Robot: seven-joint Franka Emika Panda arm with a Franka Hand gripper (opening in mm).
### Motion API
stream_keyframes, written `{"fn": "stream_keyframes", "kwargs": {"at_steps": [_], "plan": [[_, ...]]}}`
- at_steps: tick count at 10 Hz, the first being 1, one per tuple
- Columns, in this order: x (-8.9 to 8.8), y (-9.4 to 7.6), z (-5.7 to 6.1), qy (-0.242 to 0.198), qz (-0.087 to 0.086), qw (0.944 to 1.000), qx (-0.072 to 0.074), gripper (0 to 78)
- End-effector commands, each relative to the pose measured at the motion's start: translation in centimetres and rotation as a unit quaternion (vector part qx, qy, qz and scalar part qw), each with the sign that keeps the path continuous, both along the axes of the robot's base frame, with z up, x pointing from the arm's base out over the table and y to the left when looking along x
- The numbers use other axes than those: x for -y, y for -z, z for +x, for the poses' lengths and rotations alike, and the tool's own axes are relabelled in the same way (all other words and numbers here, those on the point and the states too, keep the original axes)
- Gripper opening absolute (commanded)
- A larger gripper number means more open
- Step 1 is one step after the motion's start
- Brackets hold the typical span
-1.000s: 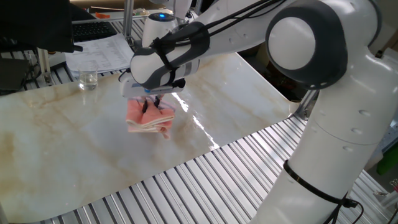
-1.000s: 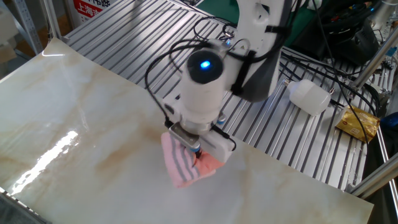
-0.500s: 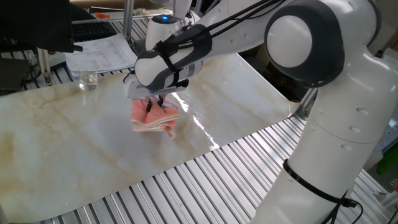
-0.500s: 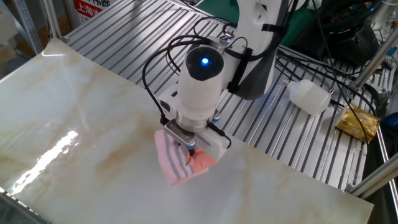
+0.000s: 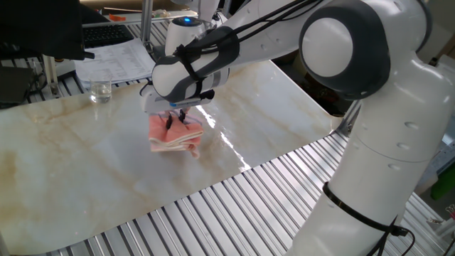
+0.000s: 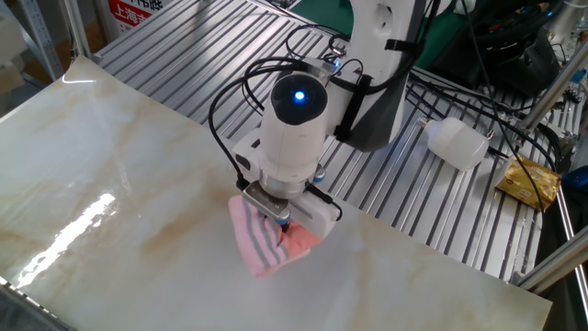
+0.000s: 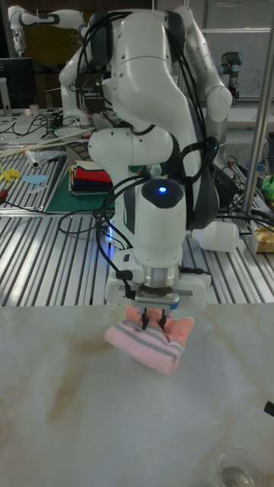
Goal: Clean the tabletop with a sponge
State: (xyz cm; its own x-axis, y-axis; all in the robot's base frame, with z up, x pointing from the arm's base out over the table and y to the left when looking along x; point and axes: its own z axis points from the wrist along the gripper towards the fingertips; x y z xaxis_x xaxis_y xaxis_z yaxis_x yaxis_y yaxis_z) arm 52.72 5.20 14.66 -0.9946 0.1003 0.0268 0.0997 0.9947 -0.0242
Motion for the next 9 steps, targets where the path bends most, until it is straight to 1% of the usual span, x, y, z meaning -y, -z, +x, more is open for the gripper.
{"fn": "stream_keyframes", "kwargs": {"at_steps": [1,4,6,7,9], "plan": [[-0.05,-0.02,0.15,-0.004,0.001,1.0000,0.000,1.2],[-0.03,0.00,0.16,-0.011,0.000,0.9999,0.001,1.2],[-0.05,0.05,0.18,-0.012,0.000,0.9999,0.005,1.2],[-0.05,0.05,0.18,-0.014,0.004,0.9999,0.005,1.2],[-0.05,0.05,0.18,-0.014,0.005,0.9999,0.005,1.2]]}}
